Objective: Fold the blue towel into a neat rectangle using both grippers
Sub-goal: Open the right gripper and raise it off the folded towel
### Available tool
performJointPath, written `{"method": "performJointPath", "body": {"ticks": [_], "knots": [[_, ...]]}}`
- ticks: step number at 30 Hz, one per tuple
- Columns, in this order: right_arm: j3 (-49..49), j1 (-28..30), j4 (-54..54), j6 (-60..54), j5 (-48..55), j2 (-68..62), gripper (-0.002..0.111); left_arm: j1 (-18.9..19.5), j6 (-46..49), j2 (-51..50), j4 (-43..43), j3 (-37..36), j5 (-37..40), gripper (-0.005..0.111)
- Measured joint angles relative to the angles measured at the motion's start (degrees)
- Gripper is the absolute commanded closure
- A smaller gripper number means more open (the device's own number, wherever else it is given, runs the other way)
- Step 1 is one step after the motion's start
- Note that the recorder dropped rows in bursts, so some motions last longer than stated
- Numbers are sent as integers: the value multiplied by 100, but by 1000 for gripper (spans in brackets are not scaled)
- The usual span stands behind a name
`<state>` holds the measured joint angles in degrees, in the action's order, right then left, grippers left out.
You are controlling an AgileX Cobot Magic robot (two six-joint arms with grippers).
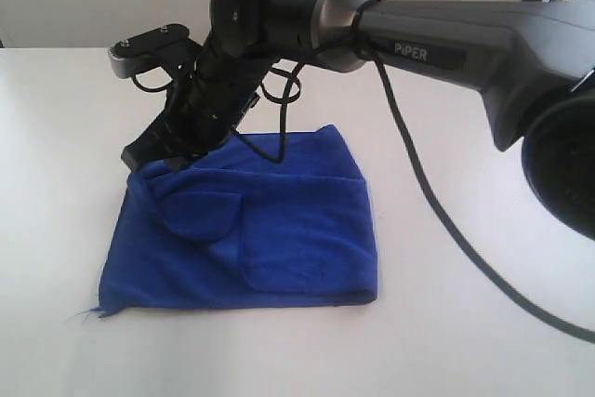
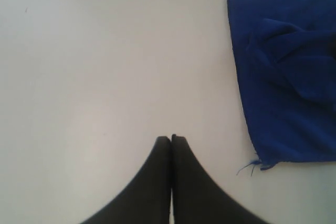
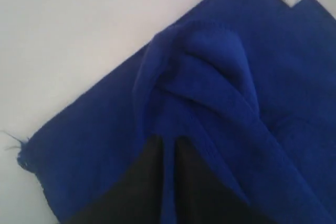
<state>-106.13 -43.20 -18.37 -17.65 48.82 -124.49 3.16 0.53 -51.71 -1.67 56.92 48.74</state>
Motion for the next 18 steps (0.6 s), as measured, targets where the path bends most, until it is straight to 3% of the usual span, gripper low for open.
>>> {"method": "performJointPath", "body": {"ticks": [18], "knots": [[0,1108,594,-11,360,4,108,0,0,0,0,0,0,107]]}}
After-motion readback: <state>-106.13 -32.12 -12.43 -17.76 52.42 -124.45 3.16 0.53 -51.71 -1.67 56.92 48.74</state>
